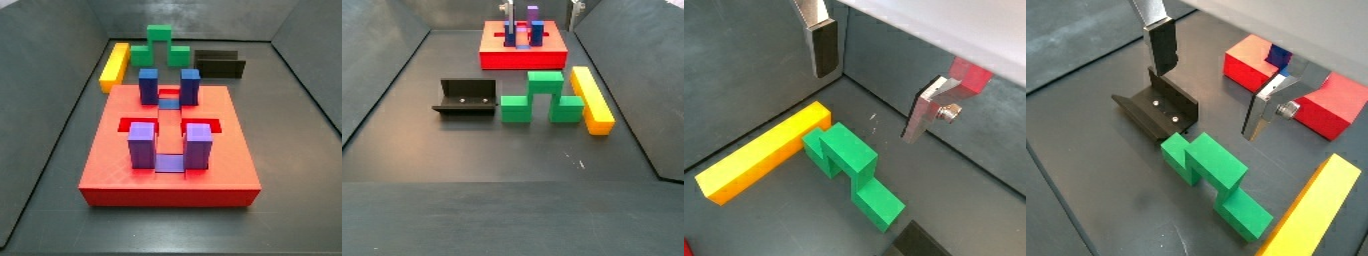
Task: Pick up the yellow object. Move up. Move to above the board. Insert the yellow object.
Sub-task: Pick up the yellow object.
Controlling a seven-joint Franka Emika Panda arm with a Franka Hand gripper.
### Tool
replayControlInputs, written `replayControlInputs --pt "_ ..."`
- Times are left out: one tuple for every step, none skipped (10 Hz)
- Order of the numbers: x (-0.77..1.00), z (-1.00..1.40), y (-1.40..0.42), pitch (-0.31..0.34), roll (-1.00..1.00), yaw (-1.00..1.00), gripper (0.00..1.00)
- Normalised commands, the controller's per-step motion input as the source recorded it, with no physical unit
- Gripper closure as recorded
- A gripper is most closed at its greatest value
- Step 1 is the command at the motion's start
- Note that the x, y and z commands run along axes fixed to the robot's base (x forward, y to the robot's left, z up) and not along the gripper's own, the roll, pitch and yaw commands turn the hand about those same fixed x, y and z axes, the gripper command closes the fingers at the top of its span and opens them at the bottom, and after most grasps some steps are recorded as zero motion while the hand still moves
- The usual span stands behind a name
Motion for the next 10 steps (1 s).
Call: replayControlInputs --pt "-0.23 -0.21 -0.77 -0.03 0.37 0.02 0.0" --pt "-0.27 -0.46 -0.83 -0.101 0.31 0.12 0.0" --pt "-0.32 -0.6 -0.81 -0.194 0.23 0.17 0.0" --pt "-0.36 -0.62 -0.54 -0.204 0.11 0.13 0.0" --pt "-0.59 -0.57 -0.25 -0.18 0.0 0.03 0.0" --pt "-0.72 -0.53 -0.06 -0.169 -0.05 0.0 0.0" --pt "-0.95 -0.54 0.01 -0.171 -0.02 -0.04 0.0" --pt "-0.96 -0.44 0.12 -0.109 0.0 -0.13 0.0" --pt "-0.77 -0.42 0.05 -0.099 -0.06 -0.12 0.0" --pt "-0.44 -0.35 0.01 -0.124 -0.01 -0.05 0.0"
